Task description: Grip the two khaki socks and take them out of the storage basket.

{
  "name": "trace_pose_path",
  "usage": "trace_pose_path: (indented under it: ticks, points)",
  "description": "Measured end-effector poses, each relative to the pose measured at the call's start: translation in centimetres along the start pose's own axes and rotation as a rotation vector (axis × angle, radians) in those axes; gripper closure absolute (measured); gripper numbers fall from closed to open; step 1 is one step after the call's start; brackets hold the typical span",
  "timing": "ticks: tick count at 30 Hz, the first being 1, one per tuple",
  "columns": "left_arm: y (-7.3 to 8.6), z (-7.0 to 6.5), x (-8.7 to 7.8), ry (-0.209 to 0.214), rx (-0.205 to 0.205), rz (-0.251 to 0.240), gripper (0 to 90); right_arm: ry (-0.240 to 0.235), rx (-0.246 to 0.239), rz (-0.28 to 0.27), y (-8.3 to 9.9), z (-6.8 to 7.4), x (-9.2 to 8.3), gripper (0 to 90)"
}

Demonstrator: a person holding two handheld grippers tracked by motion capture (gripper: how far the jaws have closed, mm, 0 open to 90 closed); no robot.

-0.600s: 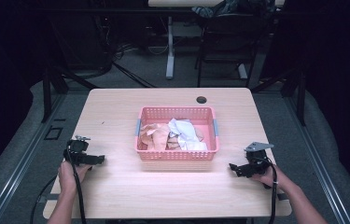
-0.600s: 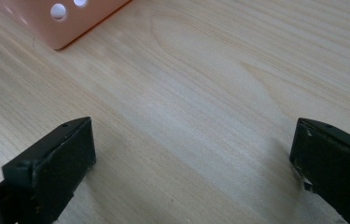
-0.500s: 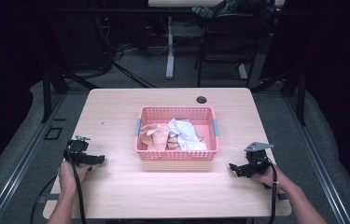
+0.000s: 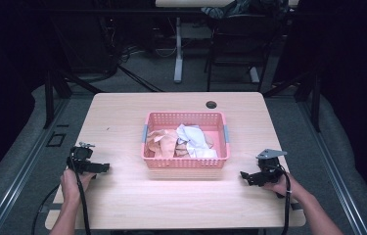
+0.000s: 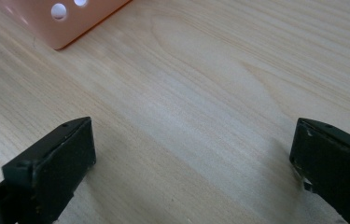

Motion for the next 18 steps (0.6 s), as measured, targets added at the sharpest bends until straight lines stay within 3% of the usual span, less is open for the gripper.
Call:
trace_pose_path:
  ticks: [8, 18]
  points:
    - [-0.7, -0.1, -1.0, 0.033, -0.014, -0.031, 0.1, 0.0, 0.0, 0.0, 0.0, 0.0, 0.0, 0.0]
    - [-2.0, -0.9, -2.2, 0.083, 0.008, -0.041, 0.1, 0.001, 0.001, 0.001, 0.0, 0.0, 0.0, 0.0]
Point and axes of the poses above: each handheld gripper's, and its own axes: x roughly forward along the jaws, y roughly out of its underside, z roughly to its left, the point moved 4 cm from there along x, roughly forward along the jaws, and after that the axes turned 8 degrees about -y, right-handed, at the moved point
